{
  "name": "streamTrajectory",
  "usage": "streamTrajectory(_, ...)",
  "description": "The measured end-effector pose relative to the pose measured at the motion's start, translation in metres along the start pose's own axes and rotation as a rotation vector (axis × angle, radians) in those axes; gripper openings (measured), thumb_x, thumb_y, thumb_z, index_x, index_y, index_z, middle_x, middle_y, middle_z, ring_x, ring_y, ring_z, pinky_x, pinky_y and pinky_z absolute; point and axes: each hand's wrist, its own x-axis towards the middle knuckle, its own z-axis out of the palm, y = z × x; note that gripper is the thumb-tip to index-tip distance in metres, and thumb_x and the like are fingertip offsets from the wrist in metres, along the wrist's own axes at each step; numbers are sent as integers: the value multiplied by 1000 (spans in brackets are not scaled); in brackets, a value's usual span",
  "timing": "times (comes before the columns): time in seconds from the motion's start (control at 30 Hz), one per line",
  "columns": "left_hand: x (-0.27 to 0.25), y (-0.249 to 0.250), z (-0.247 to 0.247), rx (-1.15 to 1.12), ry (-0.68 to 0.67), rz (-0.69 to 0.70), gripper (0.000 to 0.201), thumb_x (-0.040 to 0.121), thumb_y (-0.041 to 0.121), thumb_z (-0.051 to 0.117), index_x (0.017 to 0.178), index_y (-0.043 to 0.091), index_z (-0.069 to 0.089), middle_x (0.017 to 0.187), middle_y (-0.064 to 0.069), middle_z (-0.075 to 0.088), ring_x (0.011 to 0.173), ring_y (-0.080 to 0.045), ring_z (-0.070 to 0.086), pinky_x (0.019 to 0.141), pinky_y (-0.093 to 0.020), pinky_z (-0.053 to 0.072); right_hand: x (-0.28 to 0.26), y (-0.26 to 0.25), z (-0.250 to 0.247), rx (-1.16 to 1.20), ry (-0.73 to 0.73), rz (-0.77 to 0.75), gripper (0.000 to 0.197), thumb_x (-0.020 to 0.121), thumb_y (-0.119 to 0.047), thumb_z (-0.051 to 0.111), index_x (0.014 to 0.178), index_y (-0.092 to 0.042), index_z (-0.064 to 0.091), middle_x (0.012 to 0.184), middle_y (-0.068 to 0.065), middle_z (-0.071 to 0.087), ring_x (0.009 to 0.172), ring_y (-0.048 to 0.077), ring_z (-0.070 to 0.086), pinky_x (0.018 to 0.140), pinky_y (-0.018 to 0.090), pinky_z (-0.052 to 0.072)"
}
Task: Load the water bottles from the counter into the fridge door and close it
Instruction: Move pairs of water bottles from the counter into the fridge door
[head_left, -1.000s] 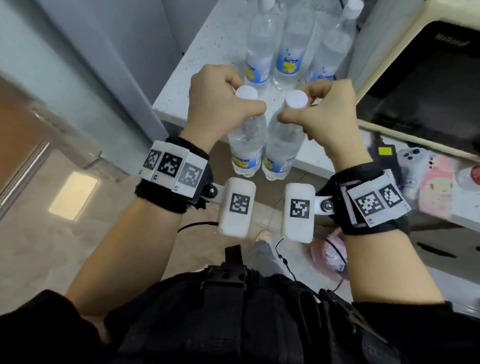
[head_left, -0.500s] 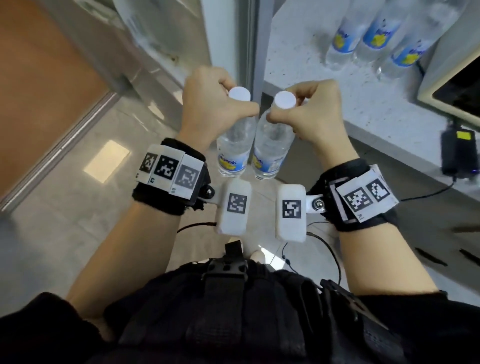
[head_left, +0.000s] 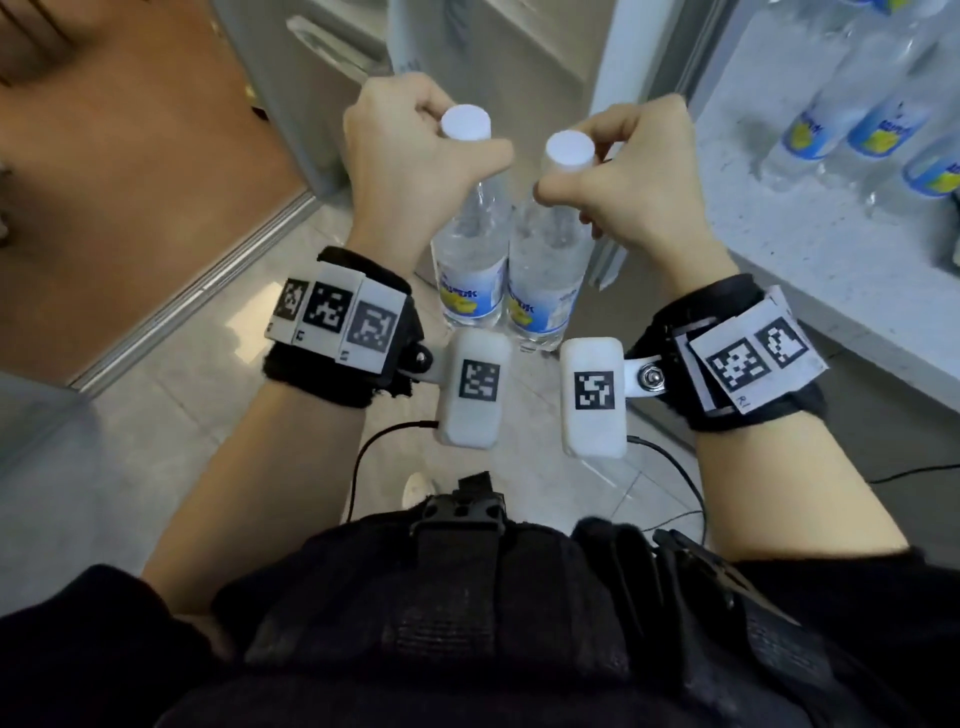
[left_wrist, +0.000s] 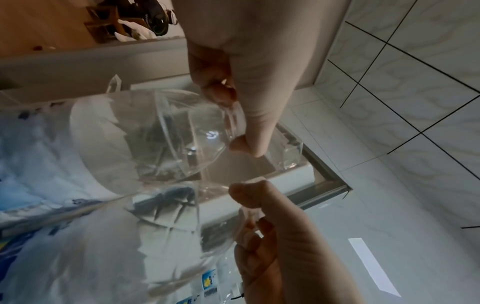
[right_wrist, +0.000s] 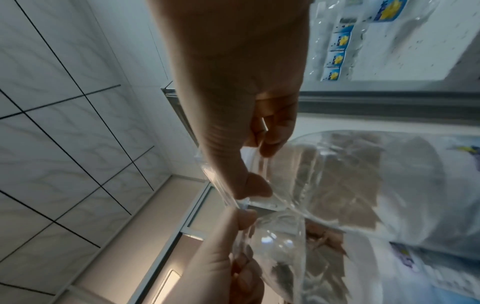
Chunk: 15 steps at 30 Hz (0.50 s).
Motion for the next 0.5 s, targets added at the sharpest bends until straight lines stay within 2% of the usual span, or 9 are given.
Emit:
streamTrajectory(0.1, 29, -12, -15, -48, -55, 50, 24, 48, 33, 69, 52, 29, 46, 47, 13, 40, 45, -1, 34, 45, -14, 26, 16, -16, 22, 12, 91, -16, 30, 52, -14, 71, 69, 10, 62, 57, 9, 44, 46, 15, 40, 39, 23, 35)
streamTrajectory(0.17, 48, -19, -23, -111, -87, 115, 25, 47, 35, 68, 54, 28, 45, 48, 11, 39, 48, -6, 33, 47, -17, 26, 24, -25, 35, 39, 195, -12, 17, 53, -13, 70, 63, -1, 65, 52, 1, 47, 40, 10, 41, 36, 18, 36)
streamTrajectory(0.2, 57, -20, -26, -140, -97, 150, 25, 48, 36, 68, 55, 26, 46, 50, 9, 40, 50, -8, 34, 48, -20, 26, 28, -29, 40, 49, 250, -18, 13, 54, -14, 71, 64, -7, 66, 53, -1, 49, 40, 9, 43, 35, 18, 38)
streamTrajectory(0.3, 87, -17, -31, -215, -139, 245, 24, 51, 35, 67, 63, 23, 48, 54, 12, 42, 52, -5, 36, 51, -19, 29, 39, -41, 48, 88, 377, -51, 15, 57, -16, 71, 70, -10, 67, 67, -2, 56, 51, 10, 54, 38, 22, 47)
streamTrajectory(0.4, 115, -15, -32, -261, -152, 320, 26, 55, 34, 66, 70, 20, 52, 58, 14, 44, 55, -2, 38, 54, -19, 32, 52, -52, 53, 112, 397, -97, 17, 62, -10, 72, 77, -11, 64, 74, -4, 55, 55, 5, 56, 39, 15, 46)
streamTrajectory(0.5, 136, -18, -23, -307, -191, 358, 23, 59, 32, 67, 67, 26, 46, 59, 16, 44, 55, 0, 39, 55, -17, 32, 69, -54, 56, 74, 428, -130, 20, 62, -10, 72, 81, -10, 64, 78, -1, 55, 58, 8, 56, 40, 15, 48)
